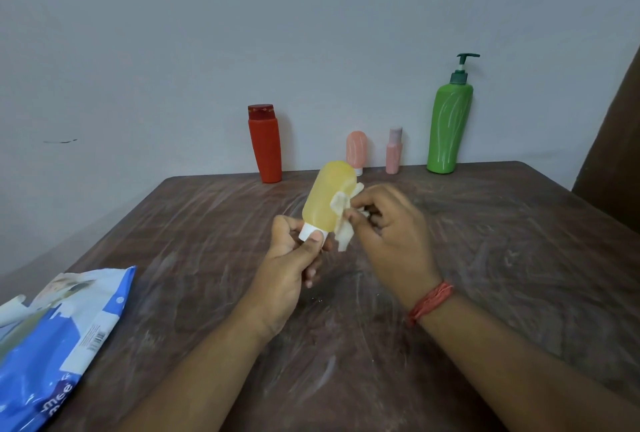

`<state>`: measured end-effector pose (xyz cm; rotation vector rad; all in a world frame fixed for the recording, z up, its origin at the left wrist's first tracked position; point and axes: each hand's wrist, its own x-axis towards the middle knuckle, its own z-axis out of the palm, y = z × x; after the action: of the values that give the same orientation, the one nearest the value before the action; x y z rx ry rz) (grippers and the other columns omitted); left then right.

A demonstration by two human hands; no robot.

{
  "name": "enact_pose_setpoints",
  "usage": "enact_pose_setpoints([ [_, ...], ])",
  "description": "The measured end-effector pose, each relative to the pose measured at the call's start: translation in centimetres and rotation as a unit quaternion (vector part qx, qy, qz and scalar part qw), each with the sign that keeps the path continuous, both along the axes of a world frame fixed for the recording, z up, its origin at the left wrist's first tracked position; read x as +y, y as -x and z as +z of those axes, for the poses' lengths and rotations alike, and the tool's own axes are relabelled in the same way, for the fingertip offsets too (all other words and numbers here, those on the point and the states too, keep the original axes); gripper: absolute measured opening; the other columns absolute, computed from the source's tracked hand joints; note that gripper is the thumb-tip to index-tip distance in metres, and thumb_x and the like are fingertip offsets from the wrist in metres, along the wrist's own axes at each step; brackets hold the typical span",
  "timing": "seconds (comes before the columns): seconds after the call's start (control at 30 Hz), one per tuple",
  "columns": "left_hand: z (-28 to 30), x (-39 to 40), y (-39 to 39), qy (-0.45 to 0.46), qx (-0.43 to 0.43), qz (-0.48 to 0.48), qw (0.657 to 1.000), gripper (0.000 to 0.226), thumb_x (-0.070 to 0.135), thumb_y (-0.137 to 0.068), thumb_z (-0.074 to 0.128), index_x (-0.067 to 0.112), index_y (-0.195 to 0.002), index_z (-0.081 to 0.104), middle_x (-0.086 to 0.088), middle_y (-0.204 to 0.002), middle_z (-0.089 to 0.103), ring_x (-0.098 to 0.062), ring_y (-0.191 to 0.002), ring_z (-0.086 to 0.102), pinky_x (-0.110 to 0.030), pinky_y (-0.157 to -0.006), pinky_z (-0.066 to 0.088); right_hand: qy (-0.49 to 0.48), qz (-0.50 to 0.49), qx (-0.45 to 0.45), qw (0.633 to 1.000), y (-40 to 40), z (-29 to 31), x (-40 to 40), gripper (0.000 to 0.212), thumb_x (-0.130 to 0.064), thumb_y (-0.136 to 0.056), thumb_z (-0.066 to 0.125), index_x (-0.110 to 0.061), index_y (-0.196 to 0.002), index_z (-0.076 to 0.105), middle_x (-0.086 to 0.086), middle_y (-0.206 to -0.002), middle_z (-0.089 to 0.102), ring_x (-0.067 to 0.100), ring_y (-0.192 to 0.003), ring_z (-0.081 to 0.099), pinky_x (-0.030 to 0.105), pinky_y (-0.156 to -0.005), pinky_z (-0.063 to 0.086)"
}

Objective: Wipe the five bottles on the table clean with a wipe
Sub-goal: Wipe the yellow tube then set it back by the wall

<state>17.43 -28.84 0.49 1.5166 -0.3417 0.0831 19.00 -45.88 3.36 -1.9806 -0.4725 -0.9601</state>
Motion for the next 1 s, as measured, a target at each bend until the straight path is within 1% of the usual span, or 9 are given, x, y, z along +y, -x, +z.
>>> enact_pose_setpoints([
  [0.13,0.0,-0.6,0.3,-0.109,-0.009,0.005,0.994,0.014,0.048,-0.090,0.053,0.040,-0.094,0.042,-0.005,-0.097,0.066,-0.005,-0.064,0.047,-0.024,-0.059,0.044,-0.073,-0.042,-0.015,0.996,-0.3,1.3,-1.5,0.006,-0.010,-0.089,0.071,-0.015,-0.092,0.068,-0.010,-0.094,0.060,0.007,-0.087,0.060,0.020,-0.073,0.049],
  [0.23,0.0,-0.8,0.5,-0.181,-0.039,0.019,0.982,0.015,0.046,-0.097,0.051,0.038,-0.100,0.038,-0.012,-0.106,0.064,-0.005,-0.071,0.048,-0.031,-0.067,0.045,0.022,-0.054,-0.064,0.996,0.1,1.0,-1.4,0.009,-0.005,-0.090,0.068,-0.011,-0.096,0.069,-0.003,-0.098,0.062,0.009,-0.092,0.057,0.012,-0.082,0.042],
  [0.37,0.2,-0.5,0.6,-0.193,-0.044,0.050,0.979,0.017,0.036,-0.104,0.053,0.026,-0.104,0.039,-0.008,-0.100,0.058,-0.008,-0.075,0.049,-0.031,-0.068,0.043,0.178,-0.026,-0.101,0.978,0.2,0.4,-0.2,0.018,0.007,-0.083,0.070,-0.003,-0.098,0.070,0.008,-0.099,0.065,0.024,-0.093,0.060,0.020,-0.087,0.040],
  [0.43,0.2,-0.4,0.6,-0.221,-0.052,0.054,0.972,0.015,0.035,-0.104,0.052,0.027,-0.105,0.039,-0.008,-0.102,0.058,-0.010,-0.077,0.051,-0.032,-0.069,0.045,0.159,-0.051,-0.080,0.983,-0.4,1.1,-0.8,0.020,0.008,-0.083,0.068,-0.002,-0.100,0.071,0.011,-0.101,0.065,0.024,-0.095,0.059,0.017,-0.090,0.038],
  [0.53,0.1,-0.8,0.9,-0.262,-0.081,0.048,0.960,0.014,0.035,-0.104,0.050,0.033,-0.103,0.036,0.003,-0.092,0.052,0.002,-0.071,0.049,-0.026,-0.065,0.045,0.115,-0.090,-0.022,0.989,-0.7,1.7,-2.3,0.020,0.002,-0.090,0.062,-0.003,-0.107,0.072,0.010,-0.105,0.064,0.027,-0.099,0.060,0.024,-0.088,0.042],
  [0.63,0.1,-1.0,0.7,-0.261,-0.083,0.056,0.960,0.018,0.035,-0.104,0.051,0.035,-0.097,0.034,0.006,-0.085,0.049,0.004,-0.066,0.047,-0.021,-0.058,0.043,0.186,-0.055,-0.039,0.980,0.1,1.4,-1.5,0.023,0.004,-0.086,0.063,-0.004,-0.106,0.072,0.009,-0.105,0.065,0.028,-0.098,0.060,0.029,-0.087,0.045],
  [0.83,0.2,-0.3,0.5,-0.191,-0.079,0.056,0.977,0.023,0.023,-0.104,0.054,0.034,-0.095,0.037,0.009,-0.091,0.056,-0.001,-0.080,0.057,-0.023,-0.070,0.049,0.379,0.091,-0.092,0.916,0.8,0.5,0.9,0.029,0.005,-0.082,0.064,-0.009,-0.107,0.071,0.005,-0.106,0.066,0.024,-0.094,0.057,0.039,-0.080,0.052],
  [0.93,0.1,-0.4,0.3,-0.208,-0.051,0.063,0.975,0.016,0.035,-0.104,0.054,0.029,-0.103,0.039,0.000,-0.098,0.057,-0.009,-0.079,0.055,-0.033,-0.071,0.049,0.330,0.051,-0.122,0.935,-0.1,0.8,-0.7,0.024,0.000,-0.086,0.059,-0.009,-0.106,0.071,0.004,-0.104,0.064,0.022,-0.093,0.054,0.027,-0.084,0.046],
  [1.0,-0.1,-0.4,0.2,-0.228,-0.044,0.062,0.971,0.015,0.039,-0.103,0.052,0.033,-0.106,0.039,-0.001,-0.101,0.058,-0.008,-0.078,0.051,-0.031,-0.069,0.047,0.282,-0.025,-0.125,0.951,-1.0,1.3,-2.3,0.025,0.004,-0.085,0.064,-0.006,-0.107,0.071,0.007,-0.102,0.065,0.025,-0.092,0.056,0.029,-0.084,0.046],
])
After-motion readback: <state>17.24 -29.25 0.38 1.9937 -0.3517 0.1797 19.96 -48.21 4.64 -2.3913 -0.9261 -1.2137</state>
